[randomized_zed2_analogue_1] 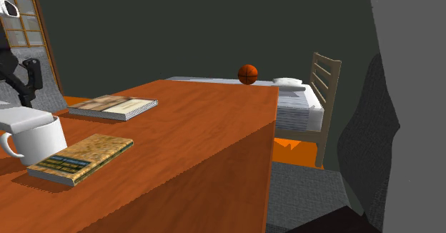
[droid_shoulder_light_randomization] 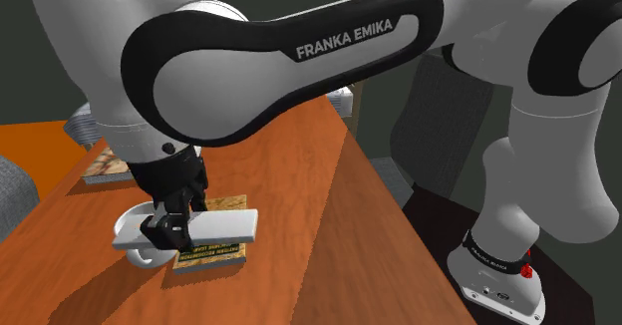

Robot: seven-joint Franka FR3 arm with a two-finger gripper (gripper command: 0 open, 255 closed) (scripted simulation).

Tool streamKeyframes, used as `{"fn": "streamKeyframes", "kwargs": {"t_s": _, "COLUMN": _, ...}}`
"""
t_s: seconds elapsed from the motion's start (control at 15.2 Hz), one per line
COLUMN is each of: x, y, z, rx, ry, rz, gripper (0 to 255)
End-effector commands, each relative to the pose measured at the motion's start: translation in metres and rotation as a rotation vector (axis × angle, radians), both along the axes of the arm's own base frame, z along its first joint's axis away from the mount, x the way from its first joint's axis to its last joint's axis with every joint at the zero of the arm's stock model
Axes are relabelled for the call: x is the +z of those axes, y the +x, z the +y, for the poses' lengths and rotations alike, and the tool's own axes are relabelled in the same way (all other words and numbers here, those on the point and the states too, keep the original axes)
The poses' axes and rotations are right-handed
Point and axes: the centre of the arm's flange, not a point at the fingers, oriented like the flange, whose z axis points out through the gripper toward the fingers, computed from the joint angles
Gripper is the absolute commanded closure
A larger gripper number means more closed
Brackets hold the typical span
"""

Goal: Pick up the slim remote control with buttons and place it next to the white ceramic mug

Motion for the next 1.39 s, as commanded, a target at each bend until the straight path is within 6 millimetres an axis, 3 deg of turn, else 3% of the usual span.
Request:
{"fn": "streamKeyframes", "kwargs": {"t_s": 0.0, "x": 0.001, "y": -0.011, "z": 0.024, "rx": -0.002, "ry": 0.0, "rz": 0.0, "gripper": 255}}
{"fn": "streamKeyframes", "kwargs": {"t_s": 0.13, "x": 0.001, "y": -0.022, "z": 0.049, "rx": -0.002, "ry": 0.0, "rz": 0.0, "gripper": 255}}
{"fn": "streamKeyframes", "kwargs": {"t_s": 1.32, "x": -0.094, "y": -0.022, "z": 0.049, "rx": -0.002, "ry": 0.0, "rz": 0.0, "gripper": 255}}
